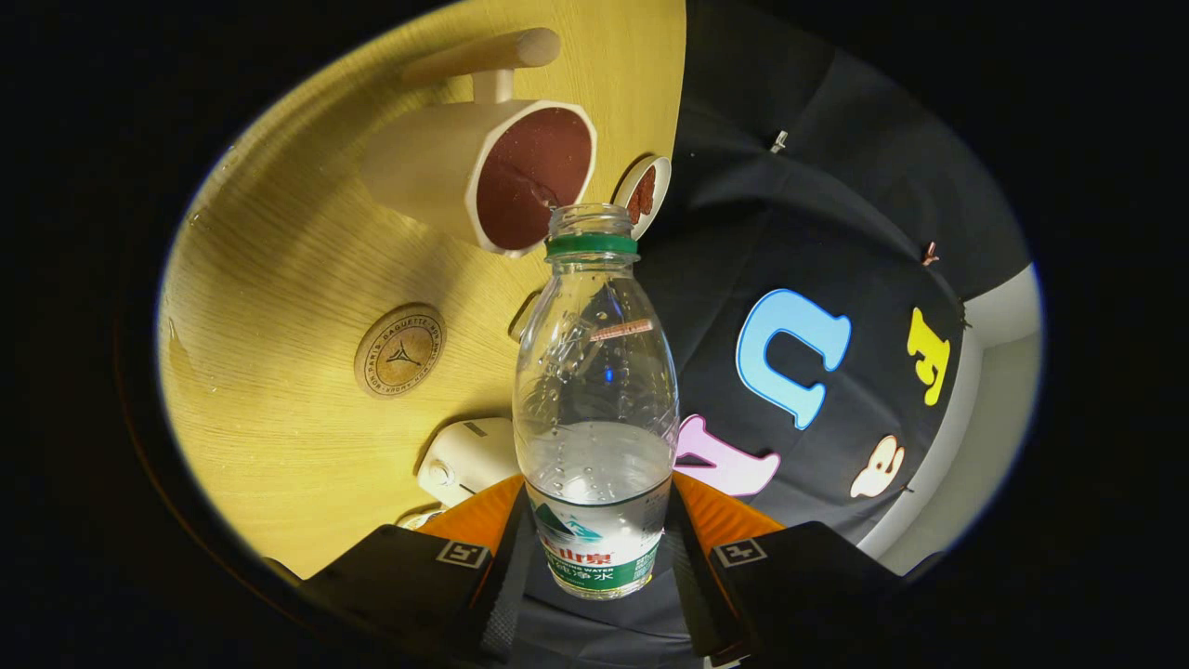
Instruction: Take the bottle from table, then pour the juice into the cup, finally place the bottle on the coaster
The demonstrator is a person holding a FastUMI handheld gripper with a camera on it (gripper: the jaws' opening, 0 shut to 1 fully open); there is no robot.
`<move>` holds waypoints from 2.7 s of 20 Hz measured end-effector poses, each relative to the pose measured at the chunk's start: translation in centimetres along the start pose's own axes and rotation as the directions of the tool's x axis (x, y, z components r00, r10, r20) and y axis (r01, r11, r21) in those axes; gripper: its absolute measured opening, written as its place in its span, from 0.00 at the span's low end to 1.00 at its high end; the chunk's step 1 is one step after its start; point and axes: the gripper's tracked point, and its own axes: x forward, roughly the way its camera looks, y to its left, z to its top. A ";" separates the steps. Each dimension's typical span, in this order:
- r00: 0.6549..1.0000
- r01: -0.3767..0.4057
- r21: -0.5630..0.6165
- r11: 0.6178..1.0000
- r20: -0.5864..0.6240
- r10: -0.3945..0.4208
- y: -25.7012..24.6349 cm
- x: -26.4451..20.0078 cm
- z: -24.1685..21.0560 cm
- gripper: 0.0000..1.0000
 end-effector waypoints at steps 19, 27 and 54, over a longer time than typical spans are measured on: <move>0.998 0.032 -0.074 0.997 0.052 -0.028 -1.2 0.4 0.2 0.72; 0.992 -0.069 0.198 0.978 0.114 0.047 1.7 0.5 0.6 0.72; 0.749 -0.659 0.735 -0.161 0.622 -0.228 2.2 -1.1 2.1 0.75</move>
